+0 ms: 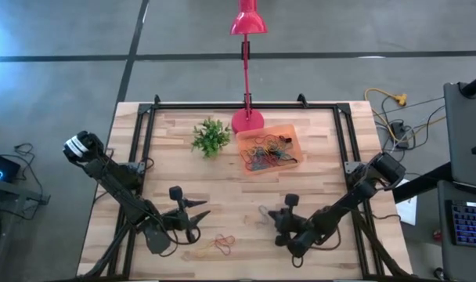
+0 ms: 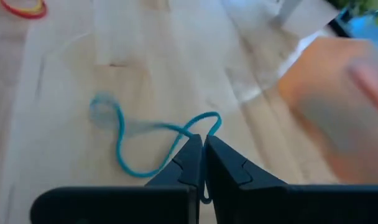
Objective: Pick and place rubber bands into bin
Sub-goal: Put the blue rubberband into the orange container
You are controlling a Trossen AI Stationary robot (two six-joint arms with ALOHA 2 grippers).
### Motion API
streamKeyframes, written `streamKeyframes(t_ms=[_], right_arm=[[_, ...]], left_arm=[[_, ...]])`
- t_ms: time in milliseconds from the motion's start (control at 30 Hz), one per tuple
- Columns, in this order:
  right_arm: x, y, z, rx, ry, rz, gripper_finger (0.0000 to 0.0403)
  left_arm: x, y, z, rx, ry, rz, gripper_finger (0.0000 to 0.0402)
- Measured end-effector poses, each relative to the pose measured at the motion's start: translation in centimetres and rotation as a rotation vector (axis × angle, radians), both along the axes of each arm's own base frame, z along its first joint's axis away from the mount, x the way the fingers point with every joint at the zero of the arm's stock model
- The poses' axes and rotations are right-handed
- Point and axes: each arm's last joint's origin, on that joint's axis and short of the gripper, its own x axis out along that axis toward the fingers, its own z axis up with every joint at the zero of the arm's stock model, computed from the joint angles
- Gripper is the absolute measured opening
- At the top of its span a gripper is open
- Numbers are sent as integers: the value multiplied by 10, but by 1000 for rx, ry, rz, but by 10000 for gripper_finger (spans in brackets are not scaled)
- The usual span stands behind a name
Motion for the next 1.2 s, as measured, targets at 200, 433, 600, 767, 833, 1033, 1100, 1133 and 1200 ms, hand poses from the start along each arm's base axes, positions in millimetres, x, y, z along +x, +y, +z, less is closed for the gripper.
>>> streamKeyframes(t_ms=[200,433,600,767,833,1033,1100,1133,1200], right_arm=[[6,2,16,-114,46,-30,8],[12,5,36,-207,77,-50,8],[16,8,55,-289,84,-69,8],[23,8,79,-362,96,-92,8],[25,6,88,-386,118,-99,8],[32,-8,110,-447,169,-138,8],[33,-17,116,-451,181,-159,8],[34,-22,118,-446,181,-173,8],[33,-33,121,-440,182,-200,8]], left_arm=[[-1,1,-2,-24,-7,2,141],[-1,0,-2,-50,-20,6,141],[0,0,-1,-57,-26,6,141],[0,0,-1,-58,-27,6,141],[0,0,-1,-58,-27,6,141],[0,0,-1,-58,-27,6,141],[0,0,-1,-58,-26,5,141],[0,0,-1,-58,-26,5,141],[0,0,-1,-62,-27,3,141]])
